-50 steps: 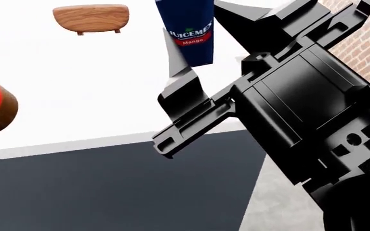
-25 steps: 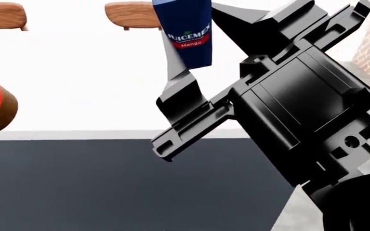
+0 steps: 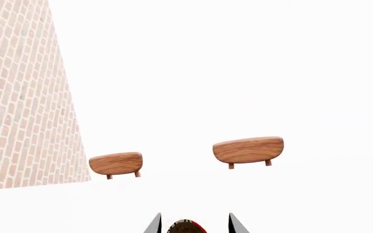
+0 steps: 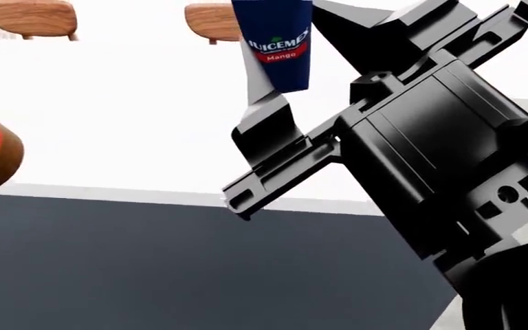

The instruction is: Move the drinks to the dining counter.

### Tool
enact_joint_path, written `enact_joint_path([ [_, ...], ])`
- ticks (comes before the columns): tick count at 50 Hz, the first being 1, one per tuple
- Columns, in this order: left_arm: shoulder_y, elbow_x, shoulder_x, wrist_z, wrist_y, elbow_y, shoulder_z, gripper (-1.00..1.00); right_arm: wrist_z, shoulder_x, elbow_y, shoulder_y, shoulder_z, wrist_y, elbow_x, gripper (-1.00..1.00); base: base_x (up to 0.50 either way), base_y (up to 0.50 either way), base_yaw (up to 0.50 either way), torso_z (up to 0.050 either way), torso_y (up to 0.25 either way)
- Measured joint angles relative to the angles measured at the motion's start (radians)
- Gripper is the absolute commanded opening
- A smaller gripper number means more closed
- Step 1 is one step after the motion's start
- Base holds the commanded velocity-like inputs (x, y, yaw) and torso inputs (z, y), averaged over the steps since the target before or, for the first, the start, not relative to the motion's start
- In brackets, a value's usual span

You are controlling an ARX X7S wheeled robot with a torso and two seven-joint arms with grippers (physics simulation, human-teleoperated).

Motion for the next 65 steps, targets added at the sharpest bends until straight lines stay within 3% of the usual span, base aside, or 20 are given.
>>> enact_joint_path([
  [21, 0.004, 0.001, 0.004, 0.001, 0.001, -0.001, 0.001, -1.0, -0.003, 0.002, 0.0, -0.006, 0.01, -0.002, -0.005, -1.0, 0.08, 0.34, 0.0, 0.0, 0.001],
  [65, 0.006, 0.001, 0.0, 0.002, 0.001, 0.0, -0.002, -1.0, -0.004, -0.003, -0.007, -0.014, 0.018, 0.008, -0.002, -1.0, -0.16, 0.26, 0.0, 0.0, 0.001],
])
